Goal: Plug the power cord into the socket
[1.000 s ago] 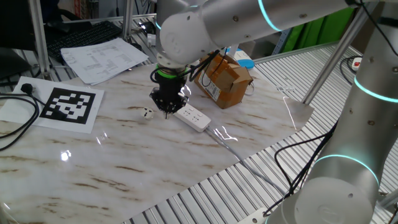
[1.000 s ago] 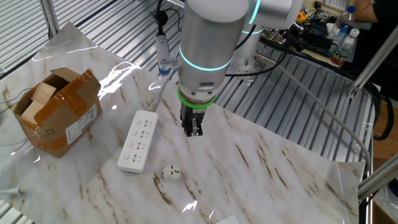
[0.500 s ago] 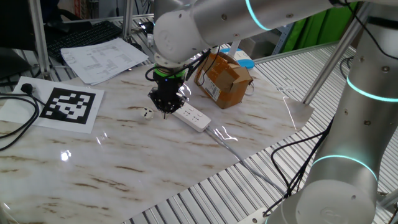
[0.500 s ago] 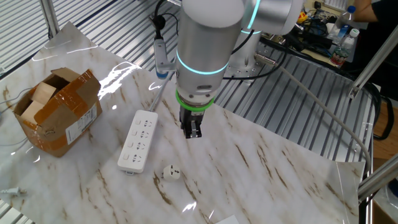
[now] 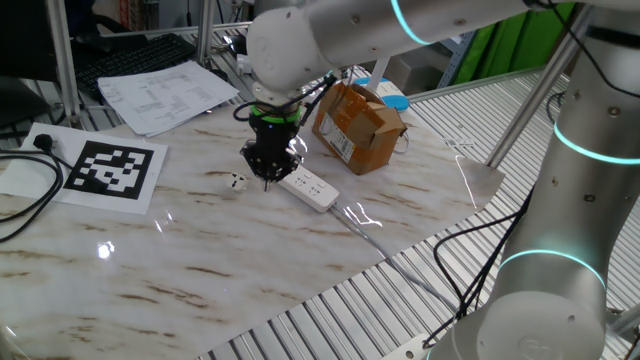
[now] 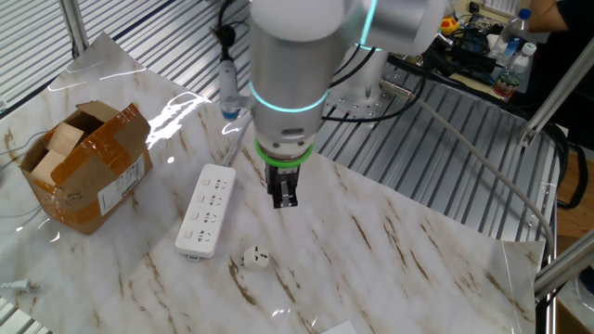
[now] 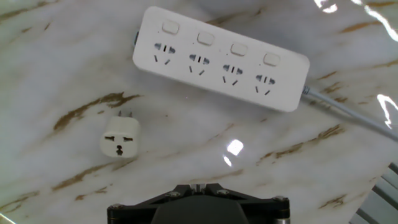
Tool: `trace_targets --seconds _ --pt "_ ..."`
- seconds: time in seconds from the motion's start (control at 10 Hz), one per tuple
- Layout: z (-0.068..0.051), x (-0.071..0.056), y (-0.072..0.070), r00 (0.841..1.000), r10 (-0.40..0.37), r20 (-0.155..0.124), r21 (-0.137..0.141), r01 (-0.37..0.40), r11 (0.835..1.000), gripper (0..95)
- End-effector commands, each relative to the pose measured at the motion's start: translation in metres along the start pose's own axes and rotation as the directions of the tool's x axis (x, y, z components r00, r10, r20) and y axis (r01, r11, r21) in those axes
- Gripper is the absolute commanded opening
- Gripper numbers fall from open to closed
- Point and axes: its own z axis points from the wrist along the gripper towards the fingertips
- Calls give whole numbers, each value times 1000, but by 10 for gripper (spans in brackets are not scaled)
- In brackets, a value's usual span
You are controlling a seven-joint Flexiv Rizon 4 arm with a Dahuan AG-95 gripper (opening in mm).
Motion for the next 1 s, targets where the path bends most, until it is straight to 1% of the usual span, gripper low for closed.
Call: trace_targets --seconds 0.1,0.2,0.4,0.5,0.6,0.7,0.8,0.9,1.0 --pt "0 1 -1 1000 -22 19 9 22 1000 0" --pt "0 1 -1 999 -29 15 -3 29 1000 0" --pt "0 1 -1 1000 10 25 1 -10 1000 0" --pt "0 1 -1 998 43 47 -9 -42 999 0" --pt "1 1 0 995 82 61 -30 -81 996 0" --pt "1 1 0 994 90 65 -34 -88 996 190" --pt "8 0 7 986 137 93 -55 -133 990 190" --pt "14 -3 16 978 172 121 -58 -166 984 190" --pt "15 -5 23 971 202 126 -61 -196 979 190"
